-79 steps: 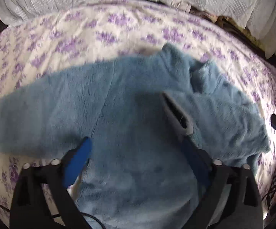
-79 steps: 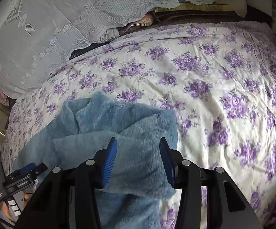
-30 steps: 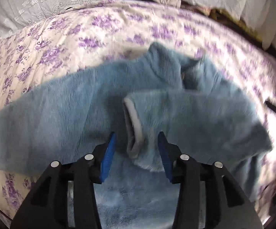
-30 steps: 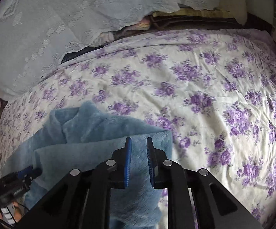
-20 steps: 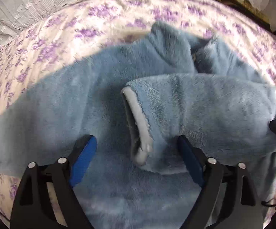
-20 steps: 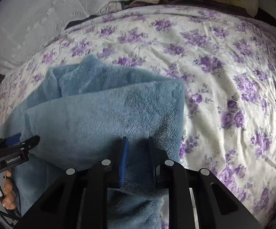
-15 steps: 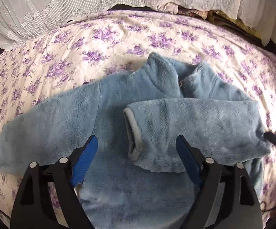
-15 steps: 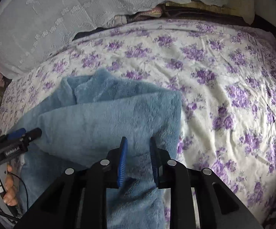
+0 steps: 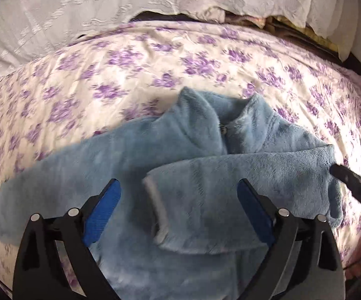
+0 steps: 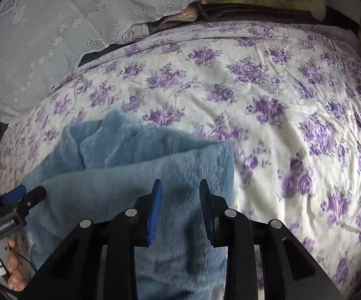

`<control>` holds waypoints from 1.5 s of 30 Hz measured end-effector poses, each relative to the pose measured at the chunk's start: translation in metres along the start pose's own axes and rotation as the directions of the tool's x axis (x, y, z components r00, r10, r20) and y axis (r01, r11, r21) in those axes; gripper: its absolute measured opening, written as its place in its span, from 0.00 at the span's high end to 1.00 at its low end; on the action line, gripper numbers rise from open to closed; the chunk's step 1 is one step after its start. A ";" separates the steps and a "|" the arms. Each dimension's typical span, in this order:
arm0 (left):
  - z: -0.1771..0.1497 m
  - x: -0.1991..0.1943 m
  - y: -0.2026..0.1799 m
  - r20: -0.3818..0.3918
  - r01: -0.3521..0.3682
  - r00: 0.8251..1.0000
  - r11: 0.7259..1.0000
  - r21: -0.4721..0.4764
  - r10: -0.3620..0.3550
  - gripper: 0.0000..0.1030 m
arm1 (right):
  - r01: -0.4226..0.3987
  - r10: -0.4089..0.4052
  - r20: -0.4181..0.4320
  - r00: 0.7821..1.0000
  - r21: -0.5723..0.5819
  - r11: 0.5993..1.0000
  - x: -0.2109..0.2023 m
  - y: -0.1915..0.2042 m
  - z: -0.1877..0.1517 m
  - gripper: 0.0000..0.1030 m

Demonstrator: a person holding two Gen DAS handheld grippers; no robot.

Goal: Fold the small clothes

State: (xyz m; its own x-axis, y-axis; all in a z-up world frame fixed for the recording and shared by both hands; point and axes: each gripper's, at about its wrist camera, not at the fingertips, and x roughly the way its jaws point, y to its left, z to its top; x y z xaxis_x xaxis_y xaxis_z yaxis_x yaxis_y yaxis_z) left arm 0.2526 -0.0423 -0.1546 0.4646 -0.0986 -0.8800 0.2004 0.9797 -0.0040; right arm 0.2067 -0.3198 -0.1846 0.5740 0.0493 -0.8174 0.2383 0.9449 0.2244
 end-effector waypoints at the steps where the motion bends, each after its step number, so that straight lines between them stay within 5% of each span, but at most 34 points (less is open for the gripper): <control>1: 0.001 0.011 -0.004 -0.025 0.005 1.000 1.000 0.017 -0.005 0.10 | 0.010 -0.010 -0.022 1.000 0.009 1.000 0.012 -0.003 0.004 0.67; 4: -0.013 0.055 -0.014 -0.146 -0.064 0.987 0.995 0.071 0.073 0.04 | -0.010 0.013 -0.089 0.996 0.033 0.999 0.043 -0.015 0.004 0.65; 11: -0.022 0.022 0.011 -0.066 -0.028 0.997 0.999 -0.042 0.025 0.04 | -0.017 0.017 0.024 1.000 -0.006 1.000 -0.015 0.000 -0.022 0.62; 15: -0.043 0.042 0.024 -0.173 -0.055 0.984 0.998 -0.017 0.051 0.04 | -0.020 0.013 -0.099 0.995 -0.071 0.997 0.003 0.007 -0.063 0.49; 17: -0.047 0.030 0.033 -0.149 -0.038 0.989 0.997 -0.063 0.028 0.04 | 0.021 -0.030 -0.058 0.998 -0.135 0.991 -0.004 0.016 -0.067 0.49; 21: -0.050 -0.010 0.053 -0.085 -0.053 0.995 0.992 -0.112 0.043 0.04 | -0.014 0.014 0.005 1.000 -0.085 0.996 -0.047 0.016 -0.057 0.48; 25: -0.075 -0.037 0.113 -0.073 -0.097 0.994 0.965 -0.244 0.082 0.04 | -0.036 0.037 0.040 0.999 -0.040 0.999 -0.087 0.004 -0.067 0.45; 30: -0.120 -0.045 0.204 -0.132 -0.161 0.985 0.864 -0.477 0.110 0.05 | -0.064 0.063 0.062 0.996 0.017 0.998 -0.133 -0.008 -0.101 0.45; 35: -0.158 -0.043 0.286 -0.142 -0.176 0.984 0.700 -0.692 0.107 0.04 | -0.113 0.111 0.039 0.993 0.030 0.993 -0.159 0.008 -0.131 0.45; 37: -0.164 -0.038 0.308 -0.124 -0.147 0.989 0.640 -0.754 0.082 0.04 | -0.118 0.119 0.027 0.993 -0.019 0.993 -0.161 0.024 -0.137 0.45; 42: -0.154 -0.035 0.341 -0.084 -0.125 0.992 0.550 -0.826 0.098 0.04 | -0.122 0.124 0.007 0.992 -0.109 0.987 -0.167 0.055 -0.149 0.45; 45: -0.155 -0.033 0.360 -0.062 -0.093 0.995 0.474 -0.876 0.080 0.04 | -0.116 0.117 0.002 0.993 -0.122 0.986 -0.170 0.062 -0.150 0.44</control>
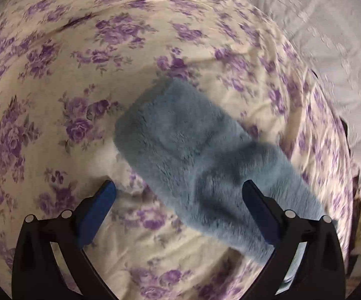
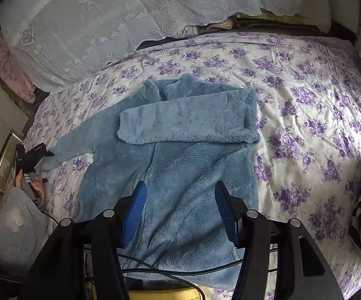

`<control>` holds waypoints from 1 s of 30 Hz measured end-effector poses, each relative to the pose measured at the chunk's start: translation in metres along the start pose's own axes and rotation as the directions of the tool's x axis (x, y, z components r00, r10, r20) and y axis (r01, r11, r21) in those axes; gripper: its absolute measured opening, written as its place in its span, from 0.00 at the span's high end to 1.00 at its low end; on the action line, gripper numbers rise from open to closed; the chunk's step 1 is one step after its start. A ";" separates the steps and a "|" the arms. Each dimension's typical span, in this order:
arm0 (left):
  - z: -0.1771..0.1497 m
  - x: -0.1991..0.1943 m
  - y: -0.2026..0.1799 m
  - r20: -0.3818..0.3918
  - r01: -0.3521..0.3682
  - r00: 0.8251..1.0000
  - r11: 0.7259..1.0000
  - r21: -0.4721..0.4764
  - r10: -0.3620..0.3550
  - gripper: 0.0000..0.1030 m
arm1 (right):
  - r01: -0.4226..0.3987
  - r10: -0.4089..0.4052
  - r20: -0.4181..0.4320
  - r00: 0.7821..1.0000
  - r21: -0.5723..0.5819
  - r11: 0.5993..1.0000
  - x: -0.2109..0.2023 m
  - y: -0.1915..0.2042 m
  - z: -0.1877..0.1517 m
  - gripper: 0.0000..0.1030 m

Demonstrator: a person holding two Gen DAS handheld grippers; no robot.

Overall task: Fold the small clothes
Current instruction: 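Grasp the cuff of the other sleeve with the left tool and lift it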

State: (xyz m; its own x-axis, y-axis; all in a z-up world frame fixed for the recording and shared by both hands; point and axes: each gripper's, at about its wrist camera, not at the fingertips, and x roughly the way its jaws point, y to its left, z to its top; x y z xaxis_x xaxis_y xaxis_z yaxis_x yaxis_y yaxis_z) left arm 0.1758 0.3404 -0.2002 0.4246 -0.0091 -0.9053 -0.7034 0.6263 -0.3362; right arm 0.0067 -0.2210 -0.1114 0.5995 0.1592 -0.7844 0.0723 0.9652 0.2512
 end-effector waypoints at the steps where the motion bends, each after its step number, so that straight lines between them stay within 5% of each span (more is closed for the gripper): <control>1: 0.004 0.001 0.003 0.001 0.017 1.000 0.999 -0.033 -0.017 0.04 | 0.002 -0.002 0.000 1.000 0.000 1.000 0.000 0.000 0.000 0.44; 4: 0.003 0.003 0.004 0.012 0.018 1.000 0.999 -0.028 -0.017 0.07 | 0.011 -0.011 -0.005 1.000 0.003 1.000 -0.001 0.002 0.000 0.44; 6: 0.001 -0.001 0.003 0.044 -0.019 0.999 1.000 -0.002 0.019 0.22 | 0.012 -0.012 -0.009 1.000 -0.002 1.000 0.000 0.002 0.000 0.44; 8: -0.001 -0.008 0.008 0.071 -0.046 0.996 0.999 0.024 0.044 0.53 | 0.009 -0.009 -0.011 1.000 -0.011 1.000 0.000 0.005 0.000 0.44; 12: -0.003 -0.018 0.018 0.062 0.017 0.998 0.999 0.051 -0.020 0.87 | -0.001 0.001 -0.013 1.000 -0.039 0.999 0.001 0.010 0.001 0.44; 18: -0.012 -0.041 -0.008 0.114 -0.003 0.993 0.985 0.175 -0.017 0.89 | -0.025 0.025 -0.024 0.999 -0.028 0.999 0.004 0.008 0.000 0.44; 30: -0.052 -0.073 -0.080 0.176 -0.056 0.984 0.896 0.442 -0.026 0.90 | -0.070 0.072 -0.036 0.997 0.054 0.996 0.009 -0.014 -0.007 0.44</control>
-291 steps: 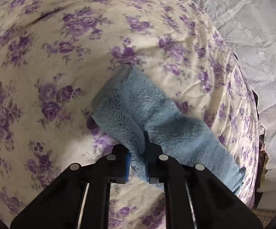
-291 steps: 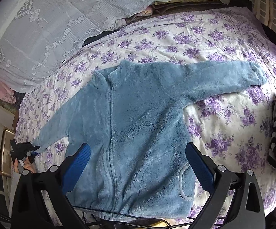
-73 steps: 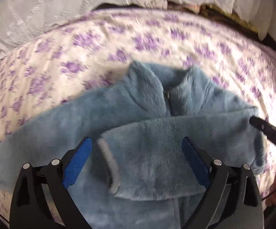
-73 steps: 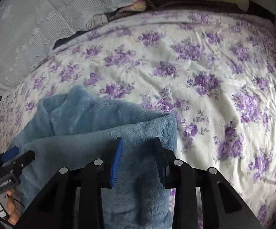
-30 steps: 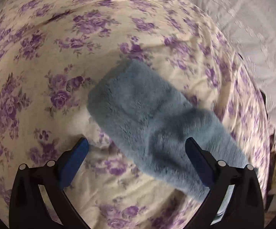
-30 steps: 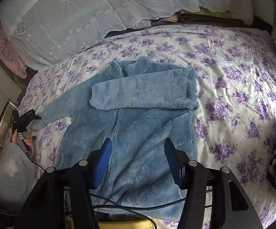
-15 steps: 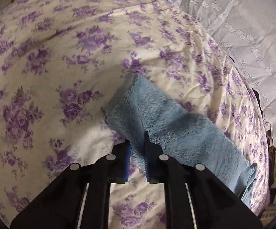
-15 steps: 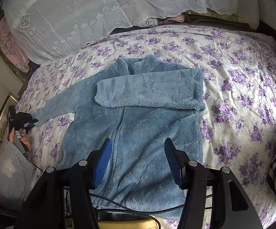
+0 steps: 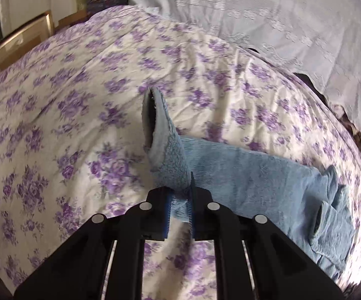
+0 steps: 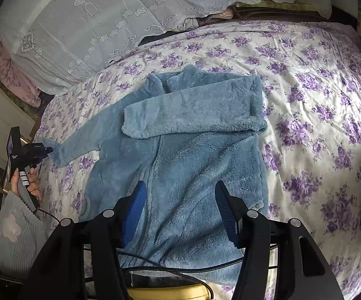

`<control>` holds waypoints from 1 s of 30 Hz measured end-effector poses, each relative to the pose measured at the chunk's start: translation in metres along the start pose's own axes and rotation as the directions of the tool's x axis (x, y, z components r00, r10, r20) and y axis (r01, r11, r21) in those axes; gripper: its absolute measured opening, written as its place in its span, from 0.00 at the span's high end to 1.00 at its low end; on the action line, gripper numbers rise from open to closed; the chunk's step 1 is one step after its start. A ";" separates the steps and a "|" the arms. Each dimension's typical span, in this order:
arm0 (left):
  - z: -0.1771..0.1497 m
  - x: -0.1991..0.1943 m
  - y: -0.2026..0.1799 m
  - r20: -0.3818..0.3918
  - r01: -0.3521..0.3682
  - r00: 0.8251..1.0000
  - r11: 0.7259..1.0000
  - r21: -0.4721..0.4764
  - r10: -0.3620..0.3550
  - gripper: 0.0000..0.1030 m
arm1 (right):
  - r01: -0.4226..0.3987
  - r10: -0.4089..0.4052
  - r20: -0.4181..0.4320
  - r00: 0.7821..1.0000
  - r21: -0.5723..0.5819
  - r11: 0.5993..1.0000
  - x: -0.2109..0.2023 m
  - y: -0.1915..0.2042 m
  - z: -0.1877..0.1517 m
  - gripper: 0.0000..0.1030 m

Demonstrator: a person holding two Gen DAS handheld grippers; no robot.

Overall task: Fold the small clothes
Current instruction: 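Grasp the cuff of the other sleeve with the left tool and lift it, then fold the held sleeve across the jacket front and open the left tool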

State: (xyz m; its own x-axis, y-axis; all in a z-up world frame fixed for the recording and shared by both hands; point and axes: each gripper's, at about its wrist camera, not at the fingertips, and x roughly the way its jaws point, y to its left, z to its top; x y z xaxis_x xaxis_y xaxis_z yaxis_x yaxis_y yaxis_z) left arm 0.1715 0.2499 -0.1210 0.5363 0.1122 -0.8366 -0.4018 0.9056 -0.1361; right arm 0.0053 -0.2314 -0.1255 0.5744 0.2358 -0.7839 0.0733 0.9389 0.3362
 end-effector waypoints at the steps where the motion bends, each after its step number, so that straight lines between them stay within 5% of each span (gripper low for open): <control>1: -0.001 -0.003 -0.007 0.005 0.002 1.000 1.000 0.018 -0.002 0.90 | -0.003 0.003 -0.003 1.000 0.004 1.000 0.001 -0.001 0.000 0.44; 15: -0.049 -0.033 -0.124 -0.024 0.132 0.991 0.957 0.259 -0.130 0.91 | -0.069 0.070 -0.010 0.997 0.070 0.995 0.003 -0.029 -0.002 0.44; 24: -0.104 -0.027 -0.193 -0.115 0.204 0.979 0.880 0.428 -0.171 0.91 | -0.107 0.110 -0.030 0.993 0.100 0.989 0.015 -0.033 0.002 0.44; 30: -0.150 -0.016 -0.225 -0.187 0.245 0.968 0.800 0.548 -0.169 0.90 | -0.168 0.183 -0.055 0.981 0.212 0.963 0.038 -0.041 0.021 0.44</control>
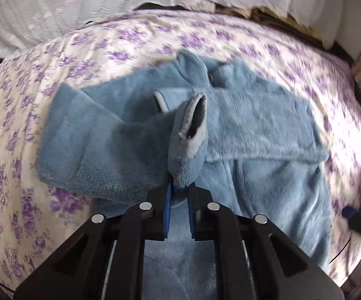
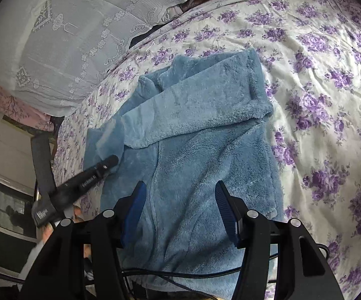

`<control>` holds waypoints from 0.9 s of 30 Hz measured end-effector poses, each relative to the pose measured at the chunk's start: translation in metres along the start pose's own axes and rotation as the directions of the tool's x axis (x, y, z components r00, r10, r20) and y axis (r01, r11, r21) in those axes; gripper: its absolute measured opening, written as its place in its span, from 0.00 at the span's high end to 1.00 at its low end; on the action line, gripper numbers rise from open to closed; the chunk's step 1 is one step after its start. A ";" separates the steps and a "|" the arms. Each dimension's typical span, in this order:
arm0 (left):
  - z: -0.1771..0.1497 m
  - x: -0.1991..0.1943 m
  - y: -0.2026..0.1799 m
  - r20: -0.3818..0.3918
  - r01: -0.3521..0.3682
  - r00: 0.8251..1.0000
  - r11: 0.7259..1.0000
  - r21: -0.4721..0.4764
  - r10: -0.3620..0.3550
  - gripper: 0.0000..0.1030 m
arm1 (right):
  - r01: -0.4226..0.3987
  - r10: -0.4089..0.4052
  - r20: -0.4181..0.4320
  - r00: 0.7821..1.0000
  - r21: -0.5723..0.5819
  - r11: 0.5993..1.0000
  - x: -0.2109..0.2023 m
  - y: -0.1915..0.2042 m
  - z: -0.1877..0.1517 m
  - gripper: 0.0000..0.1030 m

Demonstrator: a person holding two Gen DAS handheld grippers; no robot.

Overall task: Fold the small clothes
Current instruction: 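Fold the held sleeve across the jacket front and open the left tool, then grasp the jacket side edge with the right tool and fold it toward the zipper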

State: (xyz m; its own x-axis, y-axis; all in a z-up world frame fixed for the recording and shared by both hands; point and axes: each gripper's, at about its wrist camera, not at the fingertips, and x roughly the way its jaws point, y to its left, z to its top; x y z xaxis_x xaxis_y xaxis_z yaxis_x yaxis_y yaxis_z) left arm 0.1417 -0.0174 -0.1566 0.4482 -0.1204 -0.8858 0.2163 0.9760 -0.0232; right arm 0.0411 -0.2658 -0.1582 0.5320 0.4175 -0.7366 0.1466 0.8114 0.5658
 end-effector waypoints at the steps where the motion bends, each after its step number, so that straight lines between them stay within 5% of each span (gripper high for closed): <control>1: -0.005 0.006 -0.003 -0.018 0.002 1.000 1.000 0.017 -0.001 0.90 | -0.010 0.010 -0.012 1.000 0.007 1.000 0.005 0.002 0.003 0.44; 4: -0.015 0.013 -0.002 -0.046 0.035 0.998 0.999 0.006 -0.034 0.86 | -0.043 0.044 -0.052 0.998 0.019 0.999 0.026 0.010 0.013 0.44; 6: -0.019 0.010 0.000 -0.038 0.045 0.998 0.999 0.008 -0.044 0.59 | -0.062 0.063 -0.077 0.995 0.014 0.998 0.039 0.019 0.020 0.44; 7: -0.020 0.009 0.001 -0.029 0.044 0.999 0.999 0.007 -0.044 0.36 | -0.068 0.069 -0.090 0.994 0.010 0.998 0.046 0.023 0.023 0.44; 8: -0.023 0.005 0.003 -0.006 0.029 1.000 1.000 0.005 -0.029 0.31 | -0.074 0.074 -0.105 0.992 0.004 0.997 0.054 0.029 0.025 0.44; 14: -0.037 -0.005 0.025 -0.010 0.042 0.999 0.999 -0.012 -0.042 0.30 | -0.083 0.076 -0.163 0.984 -0.035 0.996 0.089 0.055 0.036 0.44; 25: -0.039 0.003 0.133 -0.057 -0.069 0.997 0.949 -0.308 0.054 0.29 | -0.103 0.101 -0.253 0.962 0.004 0.995 0.154 0.085 0.047 0.40; 27: -0.040 0.005 0.139 -0.063 -0.106 0.994 0.946 -0.307 0.090 0.29 | -0.094 0.076 -0.239 0.968 -0.064 0.994 0.158 0.096 0.046 0.65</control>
State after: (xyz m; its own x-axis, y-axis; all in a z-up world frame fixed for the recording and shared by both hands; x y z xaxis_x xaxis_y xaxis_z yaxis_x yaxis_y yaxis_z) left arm 0.1396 0.1249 -0.1828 0.4103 -0.0200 -0.9117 -0.1087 0.9916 -0.0707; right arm 0.1769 -0.1410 -0.2032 0.3266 0.5640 -0.7584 0.0425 0.7929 0.6079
